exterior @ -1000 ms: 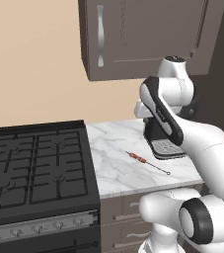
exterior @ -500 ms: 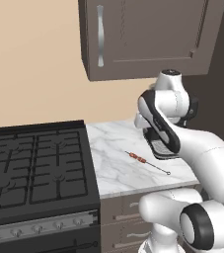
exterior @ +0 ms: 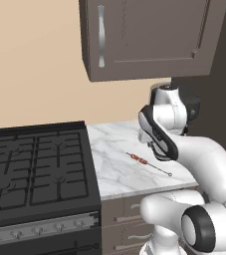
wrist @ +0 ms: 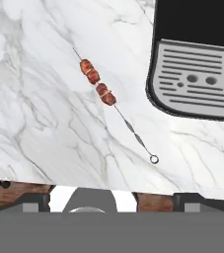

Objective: Store the kebab skewer in the freezer for long-term storage. Close the freezer door after placing the cooked food.

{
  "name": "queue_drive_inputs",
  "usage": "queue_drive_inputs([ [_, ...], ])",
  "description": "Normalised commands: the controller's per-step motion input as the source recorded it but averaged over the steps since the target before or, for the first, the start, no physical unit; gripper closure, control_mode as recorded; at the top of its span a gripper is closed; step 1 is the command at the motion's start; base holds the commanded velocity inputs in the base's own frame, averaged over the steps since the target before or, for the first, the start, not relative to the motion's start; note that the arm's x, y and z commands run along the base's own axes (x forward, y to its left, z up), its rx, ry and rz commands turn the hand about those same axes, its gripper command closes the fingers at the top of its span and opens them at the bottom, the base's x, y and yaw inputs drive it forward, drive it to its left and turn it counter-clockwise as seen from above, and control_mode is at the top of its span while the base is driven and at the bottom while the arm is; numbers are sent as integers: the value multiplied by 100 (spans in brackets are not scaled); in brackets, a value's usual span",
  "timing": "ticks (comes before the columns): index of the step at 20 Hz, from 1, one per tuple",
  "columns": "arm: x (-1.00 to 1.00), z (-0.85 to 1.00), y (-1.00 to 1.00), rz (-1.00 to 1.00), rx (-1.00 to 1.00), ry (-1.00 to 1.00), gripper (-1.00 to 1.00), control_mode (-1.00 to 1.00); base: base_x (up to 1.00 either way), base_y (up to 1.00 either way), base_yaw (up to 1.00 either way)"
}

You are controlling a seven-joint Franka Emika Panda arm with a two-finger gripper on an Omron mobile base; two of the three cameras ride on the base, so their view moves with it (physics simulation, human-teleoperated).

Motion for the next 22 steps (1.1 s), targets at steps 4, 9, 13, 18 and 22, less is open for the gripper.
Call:
queue_drive_inputs([
  [4,0,-45,-13,0,-4,6,-100,-100,0,0,0],
  [9,2,-40,-6,0,-1,8,-100,-100,0,0,0],
  [13,13,-48,-16,0,-1,7,-100,-100,0,0,0],
  [18,11,-45,-16,0,-1,5,-100,-100,0,0,0],
  [22,13,-46,-9,0,0,5,-100,-100,0,0,0],
])
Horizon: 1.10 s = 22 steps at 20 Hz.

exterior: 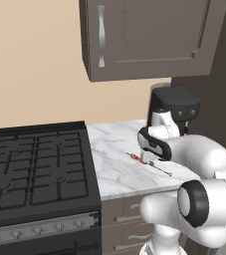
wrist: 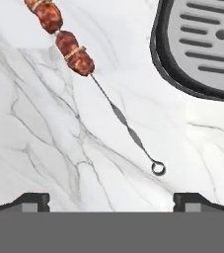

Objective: Store the kebab skewer in the freezer for long-term storage. Close the freezer door after placing the cooked food.

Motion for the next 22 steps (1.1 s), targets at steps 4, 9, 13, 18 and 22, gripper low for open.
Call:
queue_drive_inputs([
  [4,11,-45,-4,0,0,6,-100,-100,0,0,0],
  [9,15,-44,-15,0,0,7,-100,-100,0,0,0],
  [13,9,-36,-13,0,0,5,-100,-100,0,0,0],
  [18,9,-33,-4,0,0,4,-100,-100,0,0,0],
  [22,15,-26,-3,0,0,1,-100,-100,0,0,0],
])
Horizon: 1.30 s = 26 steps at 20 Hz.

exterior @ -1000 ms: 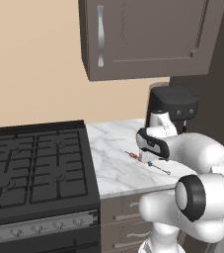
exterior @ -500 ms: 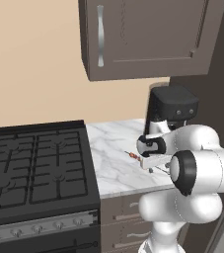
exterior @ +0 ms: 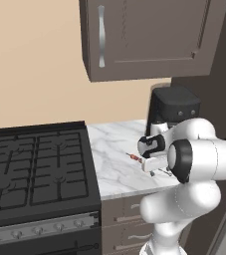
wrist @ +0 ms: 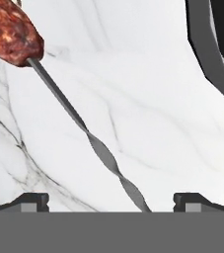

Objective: Store the kebab skewer in the freezer for long-term storage. Close the freezer door after placing the cooked food.

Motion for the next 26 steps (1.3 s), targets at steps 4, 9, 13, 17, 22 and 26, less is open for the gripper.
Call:
queue_drive_inputs([
  [4,10,-16,-1,0,0,0,-100,-100,0,0,0],
  [9,0,-10,0,0,0,0,-100,-100,0,0,0],
  [13,0,-7,0,0,0,0,-100,-100,0,0,0],
  [17,0,-6,0,0,1,0,100,-100,0,0,0],
  [22,0,-5,1,0,1,0,100,-100,0,0,0],
  [26,0,0,14,0,0,0,100,-100,0,0,0],
])
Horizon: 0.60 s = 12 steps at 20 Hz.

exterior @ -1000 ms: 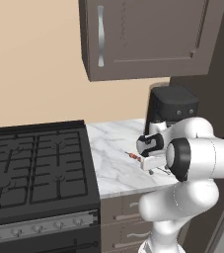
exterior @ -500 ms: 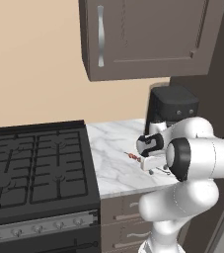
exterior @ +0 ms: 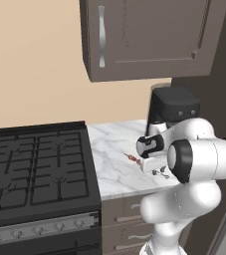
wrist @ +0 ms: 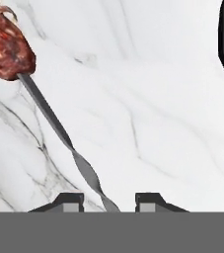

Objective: Store the kebab skewer in the freezer for long-term storage. Close the freezer door after placing the cooked food.

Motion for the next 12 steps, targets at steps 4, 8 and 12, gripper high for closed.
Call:
queue_drive_inputs([
  [4,0,0,24,0,0,0,100,-100,0,0,0],
  [8,1,0,27,-1,0,0,100,-100,0,0,0],
  [12,0,0,12,-10,0,0,100,-100,0,0,0],
])
